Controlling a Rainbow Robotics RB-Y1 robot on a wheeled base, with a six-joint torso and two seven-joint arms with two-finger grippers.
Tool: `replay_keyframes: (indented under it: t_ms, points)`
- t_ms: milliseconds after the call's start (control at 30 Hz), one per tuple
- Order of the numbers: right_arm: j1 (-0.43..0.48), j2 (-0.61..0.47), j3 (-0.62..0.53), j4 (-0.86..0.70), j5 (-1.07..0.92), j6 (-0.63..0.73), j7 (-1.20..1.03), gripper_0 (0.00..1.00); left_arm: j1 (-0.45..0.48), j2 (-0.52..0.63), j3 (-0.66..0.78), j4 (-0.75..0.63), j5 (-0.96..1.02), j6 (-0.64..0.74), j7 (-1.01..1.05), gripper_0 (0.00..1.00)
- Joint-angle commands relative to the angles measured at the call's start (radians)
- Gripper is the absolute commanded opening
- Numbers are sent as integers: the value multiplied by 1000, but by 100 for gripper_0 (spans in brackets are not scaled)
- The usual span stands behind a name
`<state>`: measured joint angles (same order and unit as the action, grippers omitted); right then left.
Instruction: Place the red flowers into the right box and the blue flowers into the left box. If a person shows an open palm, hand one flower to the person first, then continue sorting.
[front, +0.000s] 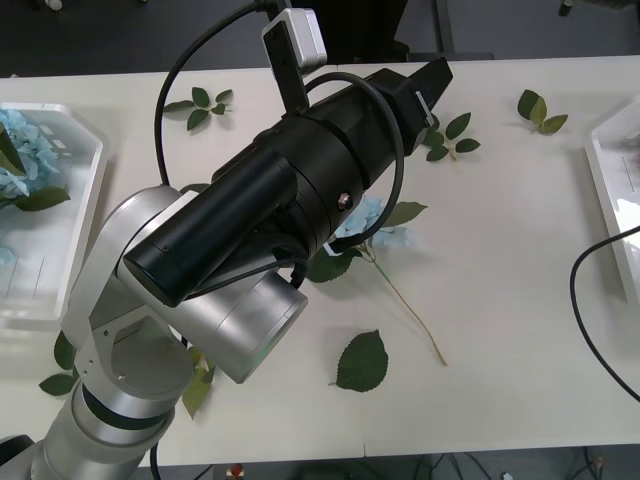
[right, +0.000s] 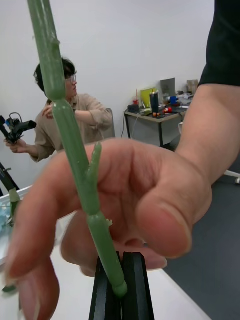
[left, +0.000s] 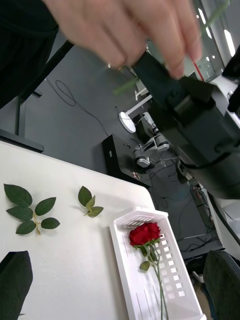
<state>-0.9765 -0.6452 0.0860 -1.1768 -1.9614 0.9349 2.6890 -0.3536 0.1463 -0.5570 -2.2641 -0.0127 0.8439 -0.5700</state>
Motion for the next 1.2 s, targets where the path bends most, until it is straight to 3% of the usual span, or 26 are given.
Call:
replay_keyframes:
  t_ms: [33,267,667,700,733,800,867,967,1200]
  points:
    - [-79,55,60,-18,-16,-82,16,0,2,-28,-18,-31,-10,-16,-24,100]
    - [-79,88,123,-14,-14,-160,16,0,2,-28,-18,-31,-10,-16,-24,100]
    - [-79,91,129,-15,-14,-165,16,0,2,-28,-18,-31,-10,-16,-24,100]
    - [-77,91,127,-14,-14,-165,16,4,2,-28,-18,-31,-10,-16,-24,100]
    - [-79,91,127,-14,-14,-165,16,36,2,-28,-18,-31,-10,-16,-24,100]
    - [-79,91,127,-14,-16,-163,16,71,2,-28,-18,-31,-10,-16,-24,100]
    - [-79,90,127,-14,-27,-149,16,89,2,-28,-18,-31,-10,-16,-24,100]
    - [-79,87,127,-14,-39,-126,16,100,2,-28,-18,-31,-10,-16,-24,100]
    - [-79,76,127,-3,-47,-70,16,100,2,-28,-18,-31,-10,-16,-24,100]
